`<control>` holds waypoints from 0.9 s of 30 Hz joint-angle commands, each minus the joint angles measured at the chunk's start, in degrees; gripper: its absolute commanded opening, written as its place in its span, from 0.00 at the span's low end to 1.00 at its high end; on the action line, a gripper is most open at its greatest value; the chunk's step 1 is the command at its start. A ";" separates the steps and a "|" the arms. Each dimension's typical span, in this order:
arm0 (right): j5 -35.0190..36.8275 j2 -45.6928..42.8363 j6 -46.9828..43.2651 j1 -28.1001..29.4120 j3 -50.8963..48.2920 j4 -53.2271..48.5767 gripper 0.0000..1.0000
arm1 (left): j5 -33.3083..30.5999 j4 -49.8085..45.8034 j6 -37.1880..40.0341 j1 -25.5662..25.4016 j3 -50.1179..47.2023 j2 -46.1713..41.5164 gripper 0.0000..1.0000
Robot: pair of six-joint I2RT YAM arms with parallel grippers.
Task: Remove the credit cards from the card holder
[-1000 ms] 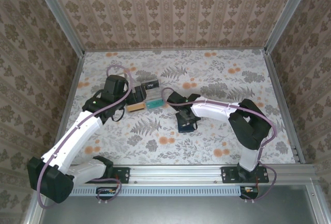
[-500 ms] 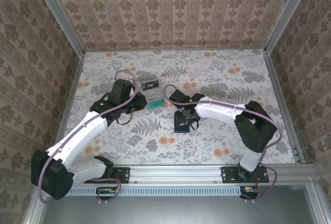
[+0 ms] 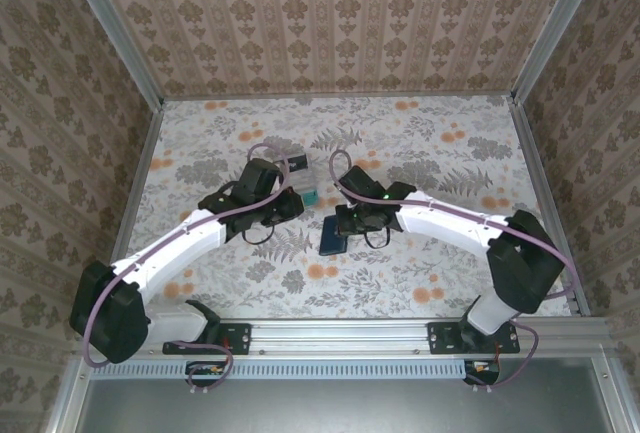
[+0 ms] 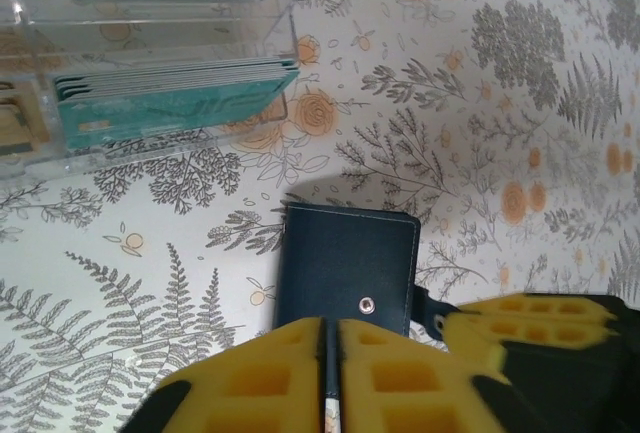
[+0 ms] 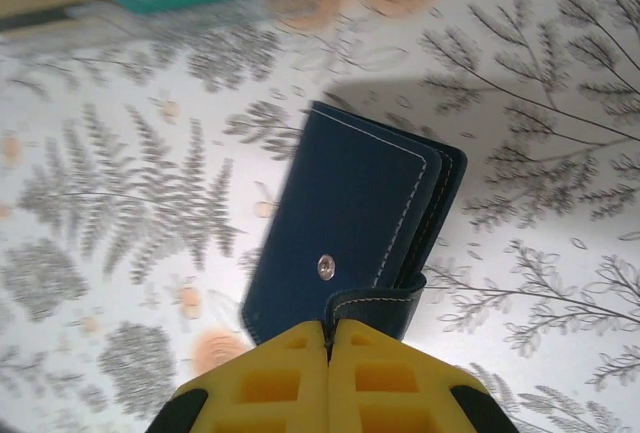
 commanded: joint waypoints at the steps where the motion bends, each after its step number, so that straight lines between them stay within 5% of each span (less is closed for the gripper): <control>1: -4.67 -3.16 1.46 0.01 -0.80 3.81 0.00 | -3.29 -2.83 2.04 -0.10 1.28 -2.06 0.20; 9: -8.90 -5.30 2.26 0.07 -0.47 6.98 0.00 | -1.21 -2.33 3.65 -0.26 -1.57 -3.52 0.36; 17: -5.30 -6.48 2.25 -0.83 -2.98 4.47 0.00 | 0.27 -0.58 4.07 -2.00 -3.93 -1.33 0.36; 27: 7.29 -8.72 -2.39 -4.86 -6.66 -9.26 0.00 | 1.03 1.39 4.57 -4.06 -3.20 3.52 0.33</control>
